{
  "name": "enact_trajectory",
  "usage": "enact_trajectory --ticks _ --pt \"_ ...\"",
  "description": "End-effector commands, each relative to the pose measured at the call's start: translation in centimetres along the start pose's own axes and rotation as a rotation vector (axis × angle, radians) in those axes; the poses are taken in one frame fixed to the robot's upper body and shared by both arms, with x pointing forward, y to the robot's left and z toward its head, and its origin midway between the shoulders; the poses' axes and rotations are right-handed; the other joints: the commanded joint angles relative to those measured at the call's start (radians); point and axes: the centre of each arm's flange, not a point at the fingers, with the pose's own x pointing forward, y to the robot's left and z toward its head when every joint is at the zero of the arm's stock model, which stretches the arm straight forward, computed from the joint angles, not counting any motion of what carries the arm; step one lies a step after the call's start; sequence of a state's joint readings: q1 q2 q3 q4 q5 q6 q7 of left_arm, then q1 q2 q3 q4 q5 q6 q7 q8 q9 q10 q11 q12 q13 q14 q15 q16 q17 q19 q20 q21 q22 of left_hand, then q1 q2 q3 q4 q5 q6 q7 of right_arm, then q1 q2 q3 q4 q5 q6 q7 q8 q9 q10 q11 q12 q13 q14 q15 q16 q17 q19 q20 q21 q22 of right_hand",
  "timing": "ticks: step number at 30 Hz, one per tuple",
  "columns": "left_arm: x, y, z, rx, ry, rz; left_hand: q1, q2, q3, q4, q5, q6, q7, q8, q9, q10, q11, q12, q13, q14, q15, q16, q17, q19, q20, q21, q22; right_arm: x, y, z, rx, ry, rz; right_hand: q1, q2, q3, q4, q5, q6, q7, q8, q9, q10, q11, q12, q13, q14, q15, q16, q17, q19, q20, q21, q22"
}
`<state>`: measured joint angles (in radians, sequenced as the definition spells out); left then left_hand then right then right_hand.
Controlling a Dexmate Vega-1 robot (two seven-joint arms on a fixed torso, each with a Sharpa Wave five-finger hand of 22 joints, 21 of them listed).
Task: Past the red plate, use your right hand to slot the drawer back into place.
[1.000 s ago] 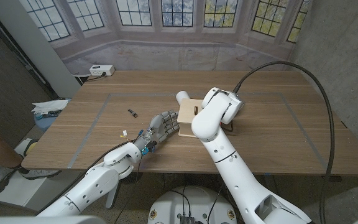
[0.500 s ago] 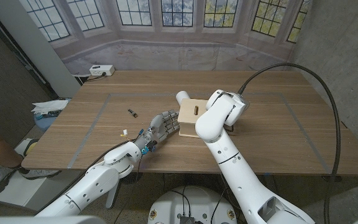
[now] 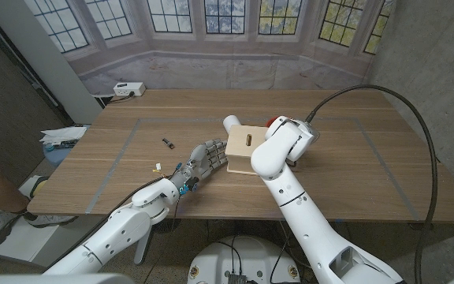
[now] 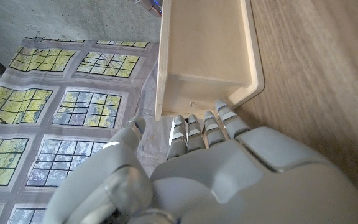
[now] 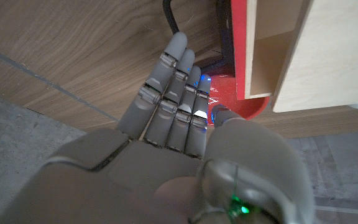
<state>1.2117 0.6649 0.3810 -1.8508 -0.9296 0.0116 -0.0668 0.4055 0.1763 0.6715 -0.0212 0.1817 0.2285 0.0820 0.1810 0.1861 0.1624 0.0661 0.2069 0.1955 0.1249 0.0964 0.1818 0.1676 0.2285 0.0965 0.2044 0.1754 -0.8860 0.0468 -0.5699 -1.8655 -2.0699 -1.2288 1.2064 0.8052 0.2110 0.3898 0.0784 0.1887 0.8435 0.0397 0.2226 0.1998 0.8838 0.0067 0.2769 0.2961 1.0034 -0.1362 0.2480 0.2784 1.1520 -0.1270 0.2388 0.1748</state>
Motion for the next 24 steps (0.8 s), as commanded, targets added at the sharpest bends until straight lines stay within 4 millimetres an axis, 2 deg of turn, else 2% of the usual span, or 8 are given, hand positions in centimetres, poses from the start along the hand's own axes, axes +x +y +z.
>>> enact_trajectory --ticks 1,6,24 --pt "0.4 0.2 0.4 0.007 -0.001 -0.003 0.006 0.001 0.000 -0.006 0.005 0.001 -0.002 0.007 0.002 -0.003 -0.005 0.000 0.001 0.000 0.001 -0.003 0.002 0.006 -0.002 0.001 0.005 0.9 0.1 0.2 0.047 -0.005 0.022 -0.008 -0.002 0.020 0.002 0.005 0.009 0.001 0.006 0.001 0.014 0.002 -0.003 0.002 0.016 -0.002 0.006 0.001 0.011 -0.002 0.003 0.004" --pt "0.6 0.4 0.5 0.010 -0.001 -0.006 0.006 0.001 -0.002 -0.007 0.005 -0.002 -0.002 0.006 0.002 -0.004 -0.006 -0.001 0.001 -0.001 0.000 -0.003 0.003 0.006 -0.001 0.001 0.005 1.2 0.2 0.4 0.063 -0.019 0.038 -0.009 -0.004 0.033 0.005 0.003 0.013 0.004 0.005 0.001 0.018 0.002 -0.004 0.004 0.025 -0.003 0.009 0.001 0.021 -0.005 0.006 0.004" --pt "1.1 0.2 1.1 0.022 0.002 -0.023 0.005 0.003 -0.006 -0.008 0.004 -0.014 -0.008 0.002 0.002 -0.008 -0.014 -0.002 0.001 -0.002 -0.003 -0.001 0.005 0.008 -0.003 0.002 0.005 1.6 0.5 1.7 0.090 -0.076 0.081 -0.016 -0.009 0.057 0.013 -0.002 0.017 0.007 0.003 0.000 0.022 0.006 -0.010 0.009 0.038 -0.004 0.011 0.000 0.036 -0.008 0.009 0.004"
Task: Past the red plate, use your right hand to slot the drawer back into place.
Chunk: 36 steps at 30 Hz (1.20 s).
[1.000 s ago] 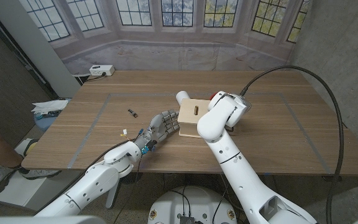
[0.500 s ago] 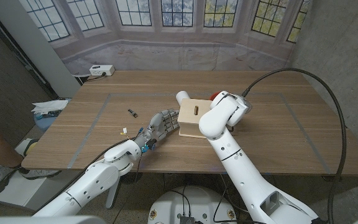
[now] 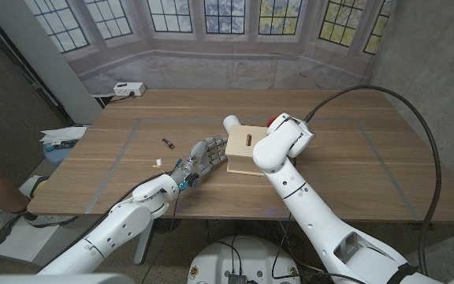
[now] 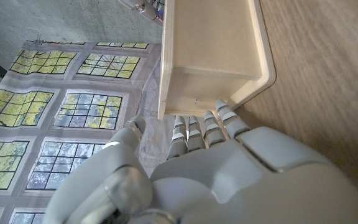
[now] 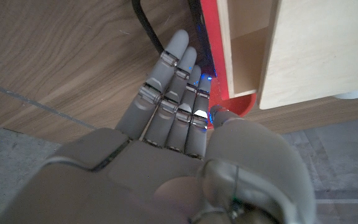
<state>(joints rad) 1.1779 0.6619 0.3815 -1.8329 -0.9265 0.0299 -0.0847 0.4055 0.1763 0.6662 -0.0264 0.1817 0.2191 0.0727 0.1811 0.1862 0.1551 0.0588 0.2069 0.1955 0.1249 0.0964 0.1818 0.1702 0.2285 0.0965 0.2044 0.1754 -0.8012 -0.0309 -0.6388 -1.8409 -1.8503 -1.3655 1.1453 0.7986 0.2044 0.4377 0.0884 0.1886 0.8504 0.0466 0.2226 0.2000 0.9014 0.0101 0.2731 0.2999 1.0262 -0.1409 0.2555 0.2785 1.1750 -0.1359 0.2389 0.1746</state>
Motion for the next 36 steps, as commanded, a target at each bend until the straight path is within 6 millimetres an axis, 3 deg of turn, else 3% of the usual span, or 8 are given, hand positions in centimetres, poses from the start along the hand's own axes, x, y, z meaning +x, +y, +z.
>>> enact_trajectory --ticks 1,16,36 --pt "0.3 -0.2 0.3 0.009 0.001 -0.010 0.005 0.003 -0.001 -0.002 0.004 -0.006 0.000 0.002 0.002 -0.002 -0.007 -0.002 0.001 -0.002 -0.004 -0.001 0.002 0.008 -0.003 0.002 0.005 0.4 0.2 0.6 0.021 -0.029 0.030 -0.010 -0.003 0.011 0.003 -0.002 0.010 0.000 0.002 0.000 0.004 0.002 -0.006 0.006 0.016 0.000 0.004 0.000 0.013 0.001 0.009 0.004" --pt "0.3 -0.7 0.1 0.009 0.000 -0.016 0.001 0.003 0.000 0.001 0.004 -0.014 -0.001 0.001 0.001 -0.004 -0.006 -0.002 0.000 -0.002 -0.005 -0.001 0.003 0.009 -0.004 0.002 0.005 -0.1 0.3 1.0 0.032 -0.060 0.056 -0.018 -0.007 0.030 0.007 -0.006 0.007 0.008 -0.002 -0.001 0.007 0.008 -0.014 0.007 0.033 0.000 0.010 0.001 0.044 -0.007 0.017 0.004" --pt "0.6 -1.6 -0.1 0.017 -0.004 -0.029 0.005 0.004 0.003 -0.005 0.005 -0.004 0.010 0.006 0.000 0.003 0.006 0.001 0.000 -0.001 -0.002 -0.001 0.001 0.009 -0.003 0.002 0.005 -0.8 0.7 1.1 0.047 -0.118 0.103 -0.030 -0.013 0.043 0.010 -0.009 -0.004 0.009 -0.009 -0.002 0.001 0.007 -0.025 0.010 0.035 0.000 0.009 0.003 0.050 -0.009 0.015 0.004"
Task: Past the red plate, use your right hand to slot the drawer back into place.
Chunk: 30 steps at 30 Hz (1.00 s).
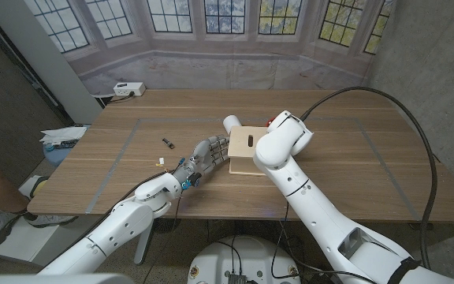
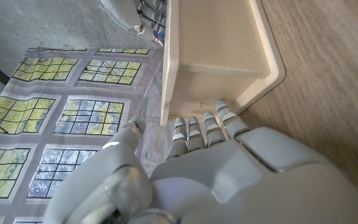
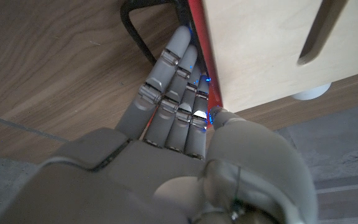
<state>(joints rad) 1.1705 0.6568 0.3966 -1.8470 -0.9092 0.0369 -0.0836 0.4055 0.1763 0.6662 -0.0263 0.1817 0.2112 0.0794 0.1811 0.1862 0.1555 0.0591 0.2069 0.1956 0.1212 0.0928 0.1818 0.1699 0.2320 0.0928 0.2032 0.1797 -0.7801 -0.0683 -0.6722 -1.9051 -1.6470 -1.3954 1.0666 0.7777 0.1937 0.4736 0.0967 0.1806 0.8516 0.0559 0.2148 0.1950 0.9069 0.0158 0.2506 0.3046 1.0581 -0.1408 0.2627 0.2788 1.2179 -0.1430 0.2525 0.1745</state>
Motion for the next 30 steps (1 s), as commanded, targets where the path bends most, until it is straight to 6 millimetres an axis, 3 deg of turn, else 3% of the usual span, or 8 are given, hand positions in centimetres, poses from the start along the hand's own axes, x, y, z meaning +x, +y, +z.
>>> enact_trajectory --ticks 1,17,30 --pt "0.24 -0.58 -0.12 0.003 -0.008 -0.007 0.005 0.005 0.003 -0.005 0.005 0.004 0.003 0.006 0.000 0.002 0.006 0.000 0.000 0.003 0.002 -0.001 0.002 0.006 0.002 0.003 0.001 -0.42 0.33 0.04 0.007 -0.032 0.028 -0.009 -0.002 0.007 0.001 -0.001 -0.005 0.000 -0.001 0.003 -0.005 0.002 -0.003 0.005 0.002 0.000 0.001 0.002 0.007 -0.002 0.001 0.004" --pt "0.05 -0.78 -0.20 0.005 -0.015 0.000 0.004 0.007 0.001 -0.003 0.004 -0.002 0.001 0.004 0.000 -0.003 0.001 -0.001 0.000 0.002 0.001 0.000 0.003 0.007 0.002 0.004 0.001 -0.62 0.59 0.13 0.004 -0.052 0.044 -0.017 -0.006 0.012 -0.001 -0.002 -0.008 0.003 -0.003 0.003 -0.005 0.001 -0.008 0.008 0.004 0.004 0.004 0.007 0.008 0.001 -0.002 0.004" --pt "-0.10 -0.66 -0.25 0.006 -0.017 0.003 0.013 0.005 0.001 -0.014 0.003 0.020 0.015 0.012 0.000 0.013 0.021 0.005 0.000 0.004 0.008 -0.001 0.001 0.005 0.004 0.002 0.001 -0.53 1.06 0.07 0.006 -0.055 0.060 -0.019 -0.009 0.019 -0.009 -0.002 -0.014 0.004 -0.006 0.003 -0.010 0.001 -0.014 0.010 -0.002 0.003 0.000 0.007 0.006 -0.001 -0.005 0.004"
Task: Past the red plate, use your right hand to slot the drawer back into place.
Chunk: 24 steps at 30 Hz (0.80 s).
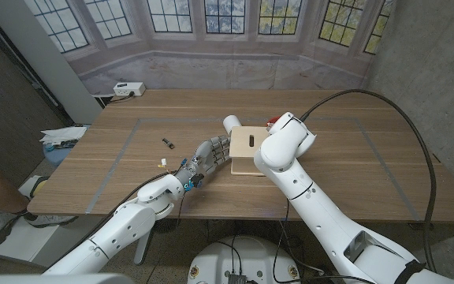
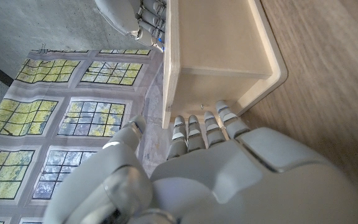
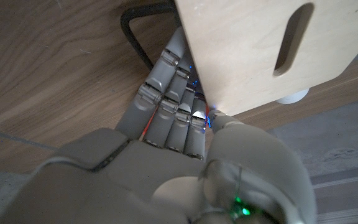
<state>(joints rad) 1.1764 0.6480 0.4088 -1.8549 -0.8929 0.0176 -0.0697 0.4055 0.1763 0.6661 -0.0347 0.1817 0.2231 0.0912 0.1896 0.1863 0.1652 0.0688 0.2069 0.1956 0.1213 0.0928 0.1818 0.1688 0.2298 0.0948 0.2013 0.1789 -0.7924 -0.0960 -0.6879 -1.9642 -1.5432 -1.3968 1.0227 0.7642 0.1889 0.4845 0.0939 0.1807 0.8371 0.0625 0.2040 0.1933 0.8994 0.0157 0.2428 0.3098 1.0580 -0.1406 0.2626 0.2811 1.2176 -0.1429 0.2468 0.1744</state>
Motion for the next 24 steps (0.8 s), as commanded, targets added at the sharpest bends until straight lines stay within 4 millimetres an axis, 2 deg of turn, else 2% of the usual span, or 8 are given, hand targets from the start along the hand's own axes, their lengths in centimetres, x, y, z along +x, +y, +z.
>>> enact_trajectory --ticks 1,12,16,18,24 --pt "-0.2 0.1 0.0 0.003 -0.004 0.003 0.013 0.005 0.001 -0.006 0.003 0.008 0.004 0.004 0.000 0.003 0.012 0.004 0.000 0.004 0.009 -0.001 0.002 0.007 0.002 0.004 0.002 0.0 0.5 0.0 -0.004 -0.002 0.014 -0.005 -0.005 0.008 -0.007 -0.002 0.000 -0.002 0.005 0.004 -0.002 0.002 -0.007 0.005 -0.002 0.004 0.000 0.005 0.006 -0.001 0.000 0.004" --pt "-0.5 1.0 0.8 0.029 -0.012 0.007 0.019 0.004 0.000 -0.012 0.002 0.026 0.008 0.009 0.000 0.009 0.013 0.006 0.000 0.006 0.012 0.000 0.002 0.005 0.003 0.004 0.002 -0.3 0.4 0.0 -0.029 0.019 -0.003 -0.011 -0.039 -0.003 -0.028 -0.005 -0.021 0.011 -0.002 0.004 -0.021 0.012 -0.020 0.005 -0.020 0.018 -0.009 0.001 -0.003 0.012 -0.007 0.004" --pt "-0.5 1.4 1.2 0.042 -0.019 0.008 0.022 0.001 -0.003 -0.018 0.001 0.037 0.005 0.011 0.001 0.018 0.017 0.010 0.000 0.006 0.015 -0.001 0.001 0.003 0.004 0.003 0.001 -0.4 0.4 0.0 -0.040 0.030 0.000 -0.017 -0.053 -0.012 -0.039 -0.006 -0.041 0.013 -0.009 0.004 -0.037 0.021 -0.029 0.005 -0.039 0.036 -0.018 -0.002 -0.008 0.018 -0.012 0.003" --pt "-0.5 1.6 1.4 0.047 -0.022 0.007 0.023 -0.004 -0.006 -0.022 0.000 0.048 -0.004 0.014 0.001 0.022 0.009 0.011 0.000 0.008 0.009 0.000 0.000 0.003 -0.001 0.003 0.001 -0.4 0.4 0.0 -0.034 0.032 0.006 -0.022 -0.062 -0.020 -0.048 -0.006 -0.059 0.022 -0.013 0.004 -0.055 0.035 -0.037 0.006 -0.061 0.050 -0.026 -0.002 -0.010 0.024 -0.015 0.003" --pt "-0.6 1.9 2.1 0.063 -0.031 0.004 0.025 -0.007 -0.010 -0.027 0.000 0.052 -0.007 0.013 0.001 0.024 0.007 0.011 0.001 0.009 0.009 -0.001 0.000 0.003 -0.002 0.002 0.001 -0.6 0.2 0.2 -0.049 0.032 0.001 -0.033 -0.078 -0.039 -0.064 -0.007 -0.085 0.030 -0.015 0.005 -0.080 0.043 -0.045 0.008 -0.098 0.079 -0.037 0.000 -0.026 0.045 -0.025 0.002"
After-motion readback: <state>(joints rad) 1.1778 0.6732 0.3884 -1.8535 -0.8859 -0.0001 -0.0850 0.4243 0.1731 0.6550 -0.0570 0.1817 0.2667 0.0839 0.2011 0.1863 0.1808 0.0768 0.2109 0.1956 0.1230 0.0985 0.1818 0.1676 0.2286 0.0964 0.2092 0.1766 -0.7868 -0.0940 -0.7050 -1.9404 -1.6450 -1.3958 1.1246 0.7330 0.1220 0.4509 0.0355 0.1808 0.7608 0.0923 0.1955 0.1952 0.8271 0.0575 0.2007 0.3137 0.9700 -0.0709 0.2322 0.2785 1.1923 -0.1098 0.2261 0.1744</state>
